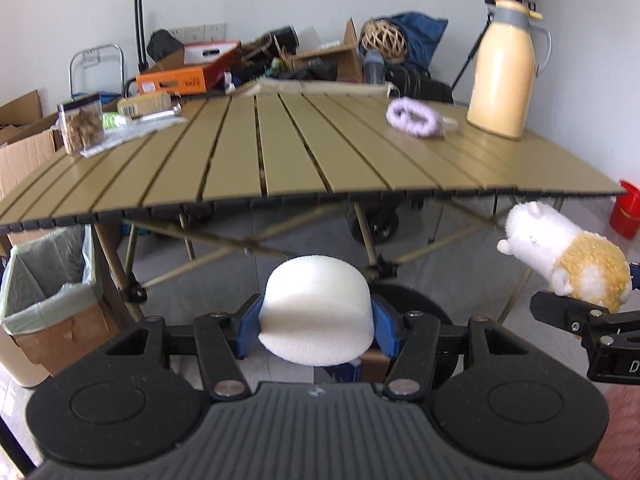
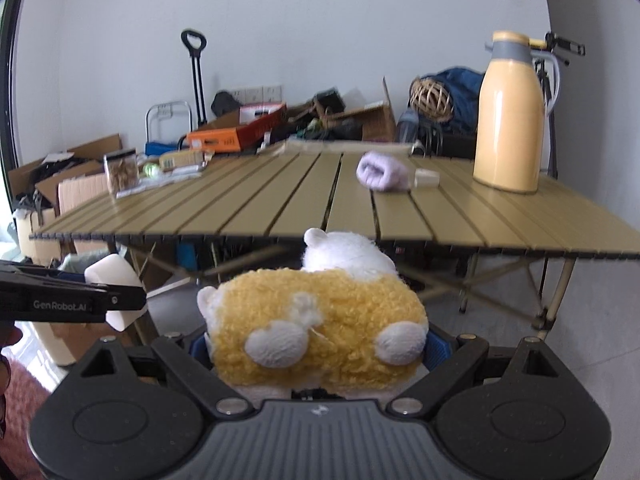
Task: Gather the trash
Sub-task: 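Lift the foam cylinder with the left gripper while the right lifts the plush toy, then lower the foam cylinder into the black bin and open the left gripper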
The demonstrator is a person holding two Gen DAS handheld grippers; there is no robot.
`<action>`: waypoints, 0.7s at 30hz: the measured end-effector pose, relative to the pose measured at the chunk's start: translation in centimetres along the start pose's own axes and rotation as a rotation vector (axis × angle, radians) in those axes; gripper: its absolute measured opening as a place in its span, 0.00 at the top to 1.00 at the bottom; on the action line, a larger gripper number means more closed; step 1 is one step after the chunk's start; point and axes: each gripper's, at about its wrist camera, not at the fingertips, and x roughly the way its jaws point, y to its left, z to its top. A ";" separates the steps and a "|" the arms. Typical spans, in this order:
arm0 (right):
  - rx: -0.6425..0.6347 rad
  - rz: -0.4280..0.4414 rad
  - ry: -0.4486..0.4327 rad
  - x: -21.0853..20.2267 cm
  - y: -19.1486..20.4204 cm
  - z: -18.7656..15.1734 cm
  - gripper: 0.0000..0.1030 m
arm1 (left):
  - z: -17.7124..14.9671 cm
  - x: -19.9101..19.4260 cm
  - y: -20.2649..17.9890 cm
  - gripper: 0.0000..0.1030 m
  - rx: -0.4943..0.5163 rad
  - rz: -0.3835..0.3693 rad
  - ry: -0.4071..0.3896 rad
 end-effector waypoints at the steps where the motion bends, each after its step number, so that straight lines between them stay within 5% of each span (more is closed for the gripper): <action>1: -0.001 0.004 0.014 0.2 0.1 -0.4 0.09 | -0.2 0.2 -0.1 0.44 0.003 -0.001 0.009; 21: -0.028 0.001 0.232 3.5 -0.3 -5.3 0.09 | -5.1 6.2 -0.2 0.44 0.035 0.004 0.224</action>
